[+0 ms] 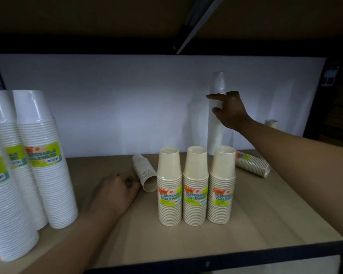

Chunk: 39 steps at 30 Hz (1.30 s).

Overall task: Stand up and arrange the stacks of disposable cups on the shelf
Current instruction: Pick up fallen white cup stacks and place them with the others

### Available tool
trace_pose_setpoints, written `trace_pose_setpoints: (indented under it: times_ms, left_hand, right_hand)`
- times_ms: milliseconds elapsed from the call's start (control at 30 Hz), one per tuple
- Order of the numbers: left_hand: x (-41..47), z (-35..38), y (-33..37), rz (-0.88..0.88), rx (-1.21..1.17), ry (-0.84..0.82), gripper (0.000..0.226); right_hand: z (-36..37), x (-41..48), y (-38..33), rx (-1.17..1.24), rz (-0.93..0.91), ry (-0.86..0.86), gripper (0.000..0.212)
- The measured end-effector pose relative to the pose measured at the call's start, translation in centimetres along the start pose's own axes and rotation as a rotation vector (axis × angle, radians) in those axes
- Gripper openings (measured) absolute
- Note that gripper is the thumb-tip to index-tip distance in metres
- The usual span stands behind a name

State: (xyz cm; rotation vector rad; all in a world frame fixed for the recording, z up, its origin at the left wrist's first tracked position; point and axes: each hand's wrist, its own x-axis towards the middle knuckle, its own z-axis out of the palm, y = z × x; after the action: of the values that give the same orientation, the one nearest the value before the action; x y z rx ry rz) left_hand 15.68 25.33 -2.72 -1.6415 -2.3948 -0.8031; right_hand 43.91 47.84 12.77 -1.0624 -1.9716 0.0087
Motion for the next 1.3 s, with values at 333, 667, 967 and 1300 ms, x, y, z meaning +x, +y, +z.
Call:
trace_pose_setpoints:
  times_ms: [333, 667, 967, 1300]
  left_hand:
    - [-6.6, -3.2, 1.6, 0.061, 0.021, 0.007, 0.030]
    - [-12.0, -7.2, -1.8, 0.105, -0.096, 0.105, 0.022]
    - [-14.3, -10.4, -6.1, 0.092, -0.064, 0.162, 0.024]
    - [-16.2, -10.9, -7.6, 0.148, -0.006, 0.182, 0.025]
  right_hand:
    - [-6.6, -4.5, -10.4, -0.130, -0.266, -0.136, 0.046]
    - [-6.1, -8.6, -20.4, -0.175, -0.475, -0.211, 0.045]
    - [-3.8, -12.0, -26.9, -0.026, -0.486, -0.184, 0.044]
    - [-0.5, -17.1, -29.4, 0.278, -0.377, -0.190, 0.033]
